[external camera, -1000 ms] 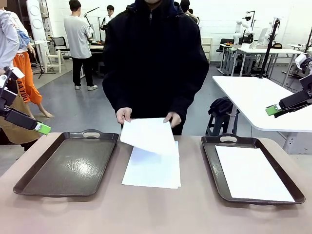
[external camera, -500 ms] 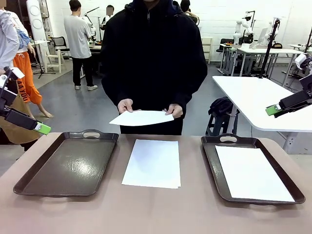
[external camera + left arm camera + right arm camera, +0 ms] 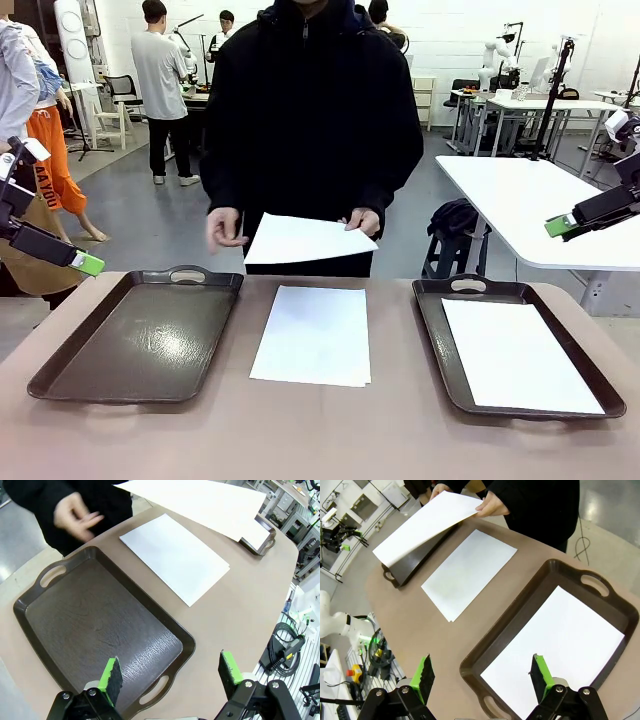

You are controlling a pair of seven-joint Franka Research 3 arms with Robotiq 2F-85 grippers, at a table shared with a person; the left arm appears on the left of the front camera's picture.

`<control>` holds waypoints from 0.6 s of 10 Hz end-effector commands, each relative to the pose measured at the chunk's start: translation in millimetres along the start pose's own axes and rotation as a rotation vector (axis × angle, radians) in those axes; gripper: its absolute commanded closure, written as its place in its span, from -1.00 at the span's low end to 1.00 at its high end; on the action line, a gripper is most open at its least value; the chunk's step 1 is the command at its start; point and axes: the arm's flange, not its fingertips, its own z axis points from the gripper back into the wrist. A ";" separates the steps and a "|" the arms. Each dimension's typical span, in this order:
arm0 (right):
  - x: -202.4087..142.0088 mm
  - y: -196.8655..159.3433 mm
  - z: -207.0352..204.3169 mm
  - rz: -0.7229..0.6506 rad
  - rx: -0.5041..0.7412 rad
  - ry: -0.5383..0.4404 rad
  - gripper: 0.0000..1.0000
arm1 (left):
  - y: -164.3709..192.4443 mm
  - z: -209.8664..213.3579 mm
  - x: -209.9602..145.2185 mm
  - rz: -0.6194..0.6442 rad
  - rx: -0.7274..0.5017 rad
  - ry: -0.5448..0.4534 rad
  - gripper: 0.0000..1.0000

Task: Sort the A4 documents.
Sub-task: Receive the A4 Paper.

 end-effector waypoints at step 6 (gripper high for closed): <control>1.5 0.5 -1.1 -0.001 0.013 -0.011 -1.00 | 3.4 -0.3 -1.5 -0.016 -0.019 -0.016 -1.00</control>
